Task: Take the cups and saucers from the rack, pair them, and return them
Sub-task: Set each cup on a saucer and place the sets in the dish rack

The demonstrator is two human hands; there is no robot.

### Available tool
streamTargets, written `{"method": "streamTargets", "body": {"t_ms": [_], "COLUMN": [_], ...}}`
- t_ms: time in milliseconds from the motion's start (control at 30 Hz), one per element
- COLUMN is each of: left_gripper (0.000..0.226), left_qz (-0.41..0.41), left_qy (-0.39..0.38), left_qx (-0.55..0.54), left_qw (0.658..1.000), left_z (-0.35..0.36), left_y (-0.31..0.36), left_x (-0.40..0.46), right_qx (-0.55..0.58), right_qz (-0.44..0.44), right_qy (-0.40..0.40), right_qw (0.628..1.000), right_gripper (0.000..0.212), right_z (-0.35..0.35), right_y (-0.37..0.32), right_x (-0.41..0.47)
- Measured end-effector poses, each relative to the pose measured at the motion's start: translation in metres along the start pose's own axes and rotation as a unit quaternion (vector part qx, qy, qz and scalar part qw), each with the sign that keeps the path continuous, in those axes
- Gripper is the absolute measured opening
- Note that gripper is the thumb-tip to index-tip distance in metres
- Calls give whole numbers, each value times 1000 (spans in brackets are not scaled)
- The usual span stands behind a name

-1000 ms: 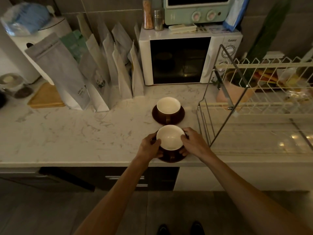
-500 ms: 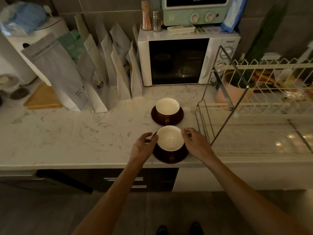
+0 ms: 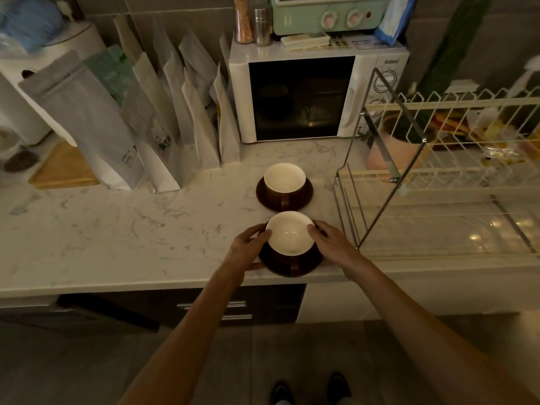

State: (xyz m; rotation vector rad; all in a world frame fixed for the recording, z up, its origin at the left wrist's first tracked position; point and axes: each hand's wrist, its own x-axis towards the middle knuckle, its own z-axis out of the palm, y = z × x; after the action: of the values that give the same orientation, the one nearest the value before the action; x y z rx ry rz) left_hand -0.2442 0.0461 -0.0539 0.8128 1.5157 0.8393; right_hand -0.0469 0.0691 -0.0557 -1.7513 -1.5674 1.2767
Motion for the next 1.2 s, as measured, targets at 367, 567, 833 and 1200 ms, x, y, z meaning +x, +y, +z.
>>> {"method": "streamTargets", "body": {"t_ms": [367, 567, 833, 1200], "left_gripper": [15, 15, 22, 17], "left_qz": [6, 9, 18, 65], "left_qy": [-20, -32, -88, -161], "left_qx": [15, 29, 66, 45], "left_qw": [1000, 999, 994, 984], "left_z": [-6, -3, 27, 118], "left_y": [-11, -17, -22, -16], "left_x": [-22, -44, -79, -113], "right_qx": [11, 57, 66, 81], "right_qz": [16, 17, 29, 69], "right_qy": [-8, -25, -36, 7], "right_qw": [1000, 998, 997, 994], "right_gripper": [38, 32, 37, 38], "right_z": [1, -8, -46, -136], "right_y": [2, 10, 36, 69], "right_x": [-27, -57, -103, -143]}}
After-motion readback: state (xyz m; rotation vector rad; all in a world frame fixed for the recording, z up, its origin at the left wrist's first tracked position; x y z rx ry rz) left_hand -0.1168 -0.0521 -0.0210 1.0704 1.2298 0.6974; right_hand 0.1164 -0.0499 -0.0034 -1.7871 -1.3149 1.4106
